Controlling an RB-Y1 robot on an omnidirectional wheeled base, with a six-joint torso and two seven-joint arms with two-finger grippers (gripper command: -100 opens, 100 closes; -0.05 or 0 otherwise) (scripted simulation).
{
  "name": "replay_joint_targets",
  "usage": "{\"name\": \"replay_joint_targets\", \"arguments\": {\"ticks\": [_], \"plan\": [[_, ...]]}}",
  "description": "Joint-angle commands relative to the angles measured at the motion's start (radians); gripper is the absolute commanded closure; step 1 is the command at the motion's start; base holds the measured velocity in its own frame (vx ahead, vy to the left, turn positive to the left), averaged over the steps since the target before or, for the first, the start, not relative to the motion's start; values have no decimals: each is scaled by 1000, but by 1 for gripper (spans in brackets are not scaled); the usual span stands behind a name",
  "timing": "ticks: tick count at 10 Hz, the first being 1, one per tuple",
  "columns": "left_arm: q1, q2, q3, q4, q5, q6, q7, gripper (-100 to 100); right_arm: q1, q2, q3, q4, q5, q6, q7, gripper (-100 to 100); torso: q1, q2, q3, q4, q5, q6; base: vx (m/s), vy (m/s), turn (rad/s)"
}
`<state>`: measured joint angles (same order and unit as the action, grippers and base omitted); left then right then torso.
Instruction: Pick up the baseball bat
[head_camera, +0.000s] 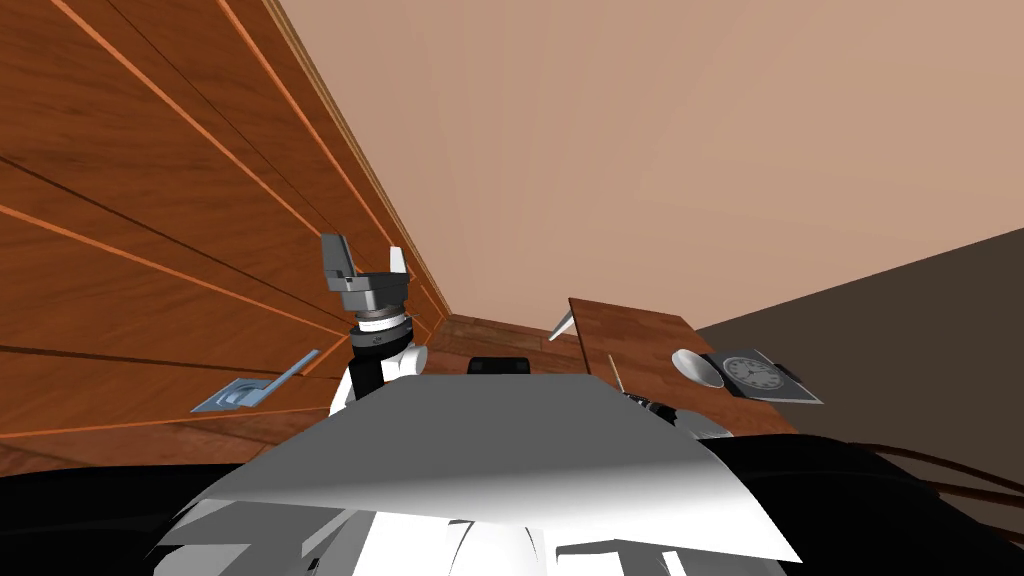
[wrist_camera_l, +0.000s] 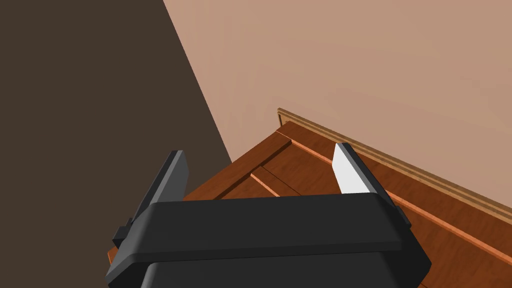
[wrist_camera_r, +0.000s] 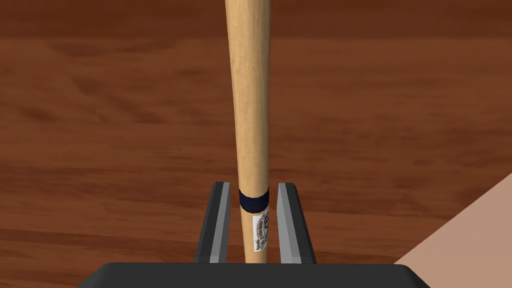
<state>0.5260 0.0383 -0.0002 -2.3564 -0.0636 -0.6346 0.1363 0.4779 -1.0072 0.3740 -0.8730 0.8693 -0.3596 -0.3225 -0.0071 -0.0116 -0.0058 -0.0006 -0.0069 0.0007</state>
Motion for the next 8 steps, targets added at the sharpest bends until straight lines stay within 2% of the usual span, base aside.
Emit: {"name": "replay_joint_targets", "arguments": {"ticks": [1,2,3,4,5,6,7,8], "plan": [[0,0,0,0,0,0,0,0,10,-3,-3,-3,-28,-6,50,100,0,0,0,0,0,0,113,-8,-79],[0,0,0,0,0,0,0,0,38,-8,-9,-21,-68,-8,79,100,0,0,0,0,0,-2,122,-8,-96],[0,0,0,0,0,0,0,0,38,-8,-9,-21,-68,-8,105,100,0,-1,0,0,0,-1,95,-15,-70],[0,0,0,0,0,0,0,0,66,-14,-14,-39,-109,-9,137,100,0,1,0,1,0,-2,93,-23,-131],[0,0,0,0,0,0,0,0,66,-14,-14,-39,-109,-9,160,100,-1,1,1,0,0,0,74,-11,-76],[0,0,0,0,0,0,0,0,94,-19,-20,-57,-149,-11,194,100,0,2,1,1,0,-1,82,-9,-133],[0,0,0,0,0,0,0,0,94,-19,-20,-57,-149,-11,215,100,0,3,1,1,1,0,73,-10,-67],[0,0,0,0,0,0,0,0,122,-24,-25,-75,-189,-13,244,100,0,3,2,1,1,-2,107,-12,-115]]}}
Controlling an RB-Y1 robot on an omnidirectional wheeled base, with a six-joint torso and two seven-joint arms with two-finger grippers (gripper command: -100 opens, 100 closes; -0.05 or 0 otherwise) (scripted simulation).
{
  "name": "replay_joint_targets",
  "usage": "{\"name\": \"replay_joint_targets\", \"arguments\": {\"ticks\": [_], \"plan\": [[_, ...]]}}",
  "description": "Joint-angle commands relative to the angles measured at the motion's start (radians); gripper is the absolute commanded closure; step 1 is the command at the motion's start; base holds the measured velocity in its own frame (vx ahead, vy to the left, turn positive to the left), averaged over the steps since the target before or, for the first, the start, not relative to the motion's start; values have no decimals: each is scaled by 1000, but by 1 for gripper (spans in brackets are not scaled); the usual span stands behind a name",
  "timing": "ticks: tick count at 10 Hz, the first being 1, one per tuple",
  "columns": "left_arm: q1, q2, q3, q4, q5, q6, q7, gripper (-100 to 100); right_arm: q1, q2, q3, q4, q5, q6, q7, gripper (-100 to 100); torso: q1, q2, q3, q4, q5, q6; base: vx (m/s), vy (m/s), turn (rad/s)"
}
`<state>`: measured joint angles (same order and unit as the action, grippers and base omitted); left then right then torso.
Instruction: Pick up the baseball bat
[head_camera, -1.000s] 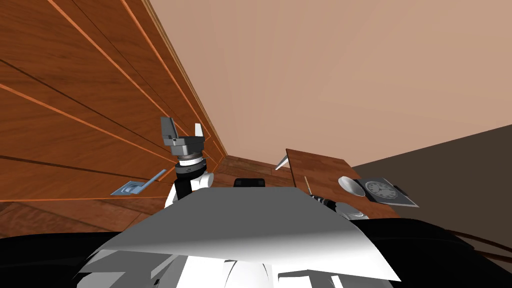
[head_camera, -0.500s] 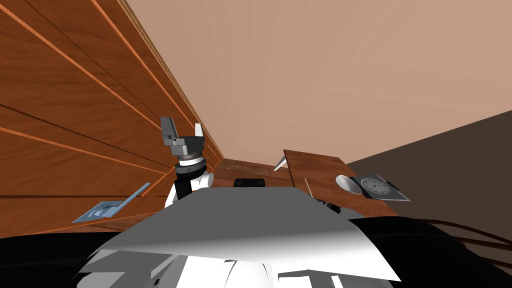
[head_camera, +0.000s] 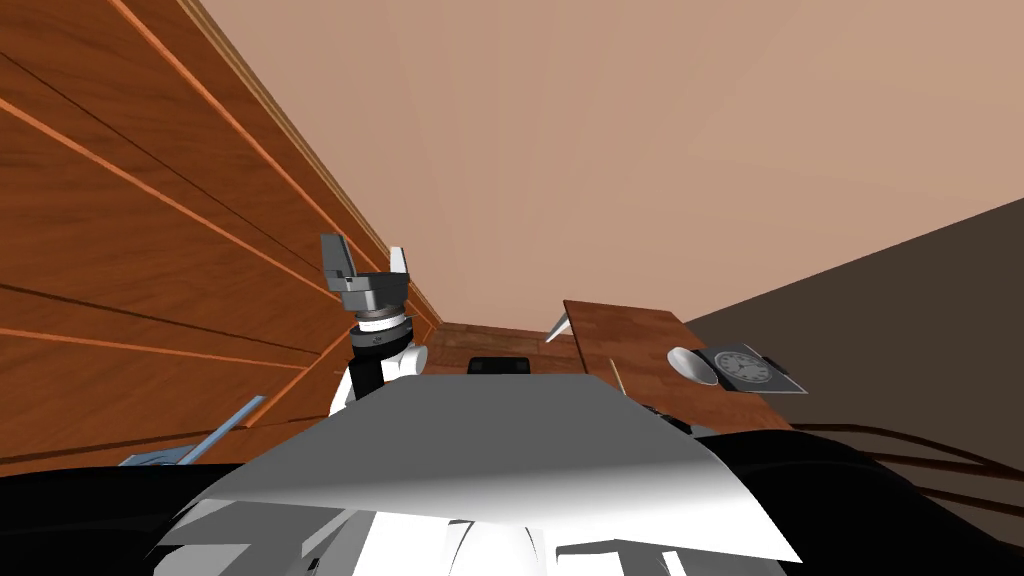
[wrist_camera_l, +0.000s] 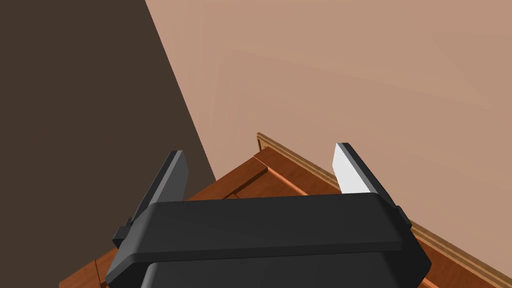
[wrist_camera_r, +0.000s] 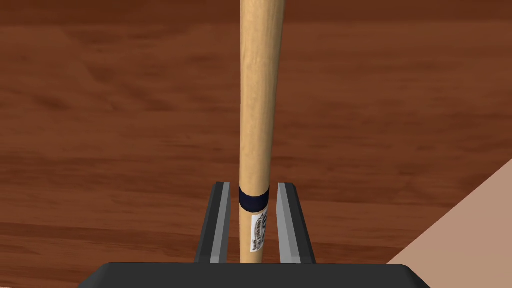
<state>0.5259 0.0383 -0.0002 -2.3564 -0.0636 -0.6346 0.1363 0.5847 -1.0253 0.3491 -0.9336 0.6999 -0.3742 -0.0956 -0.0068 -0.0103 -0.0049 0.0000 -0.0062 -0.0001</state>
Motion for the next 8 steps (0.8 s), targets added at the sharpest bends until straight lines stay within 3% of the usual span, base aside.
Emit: {"name": "replay_joint_targets", "arguments": {"ticks": [1,2,3,8], "plan": [[0,0,0,0,0,0,0,0,15,-6,0,-15,-20,2,43,100,0,0,0,0,0,0,81,-1,-64],[0,0,0,0,0,0,0,0,43,-11,-6,-33,-60,0,74,100,1,1,0,0,0,-1,102,4,-99],[0,0,0,0,0,0,0,0,43,-11,-6,-33,-60,0,97,100,1,0,0,0,0,-1,80,1,-75],[0,0,0,0,0,0,0,0,127,-27,-22,-87,-182,-5,236,100,1,1,0,0,1,-2,85,-6,-105]]}}
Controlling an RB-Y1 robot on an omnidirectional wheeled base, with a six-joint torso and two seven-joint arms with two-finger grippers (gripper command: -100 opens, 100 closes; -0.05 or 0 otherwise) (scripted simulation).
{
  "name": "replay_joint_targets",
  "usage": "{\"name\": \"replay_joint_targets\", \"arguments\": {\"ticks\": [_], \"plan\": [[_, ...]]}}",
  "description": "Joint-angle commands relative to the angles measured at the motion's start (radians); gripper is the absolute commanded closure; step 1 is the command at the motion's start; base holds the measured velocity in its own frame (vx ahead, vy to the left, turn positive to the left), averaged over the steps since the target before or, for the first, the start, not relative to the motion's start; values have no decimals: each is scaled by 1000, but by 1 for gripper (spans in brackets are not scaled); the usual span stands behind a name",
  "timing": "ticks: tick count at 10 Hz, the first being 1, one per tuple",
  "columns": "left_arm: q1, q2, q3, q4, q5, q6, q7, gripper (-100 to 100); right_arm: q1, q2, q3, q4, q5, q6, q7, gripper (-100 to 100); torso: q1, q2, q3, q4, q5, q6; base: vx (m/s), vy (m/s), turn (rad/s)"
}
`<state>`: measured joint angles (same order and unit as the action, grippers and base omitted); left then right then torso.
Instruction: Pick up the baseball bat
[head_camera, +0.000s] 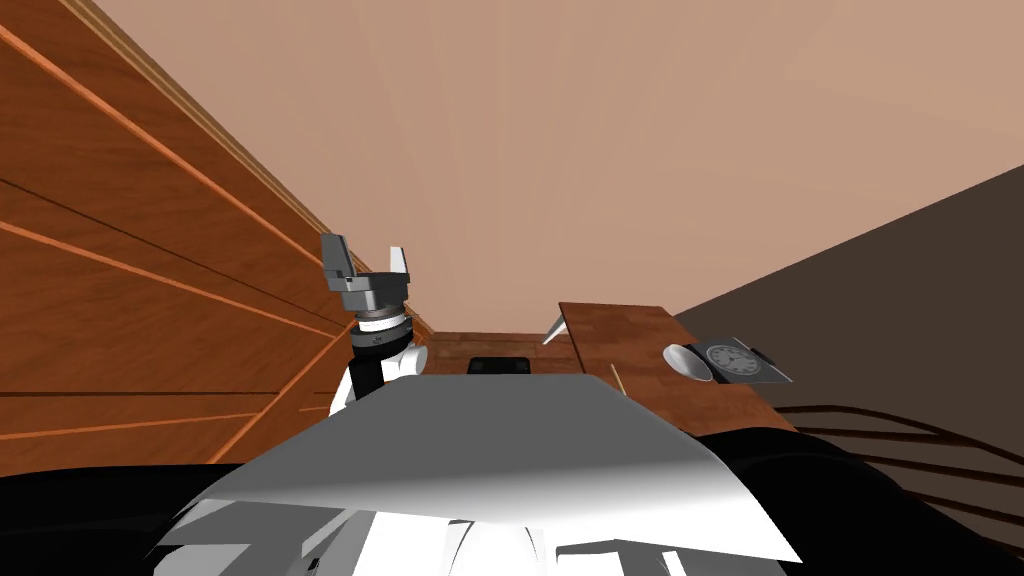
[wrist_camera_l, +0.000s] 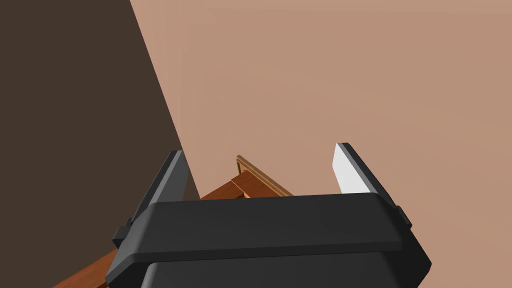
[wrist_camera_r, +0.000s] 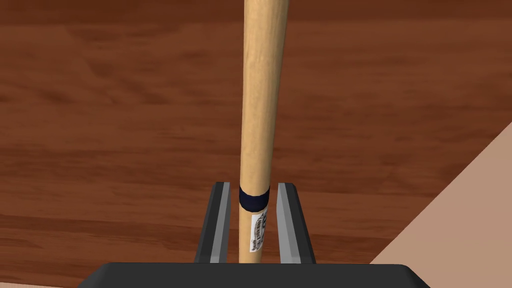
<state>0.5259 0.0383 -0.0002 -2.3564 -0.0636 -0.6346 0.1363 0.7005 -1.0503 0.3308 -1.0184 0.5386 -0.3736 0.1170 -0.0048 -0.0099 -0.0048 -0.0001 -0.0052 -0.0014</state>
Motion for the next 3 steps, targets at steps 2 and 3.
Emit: {"name": "replay_joint_targets", "arguments": {"ticks": [2,3], "plan": [[0,0,0,0,0,0,0,0,11,-1,-3,-4,-15,-2,28,100,1,0,0,0,0,-1,60,12,-36],[0,0,0,0,0,0,0,0,11,-1,-4,-3,-16,-3,34,0,0,2,1,1,0,-2,7,2,2]]}}
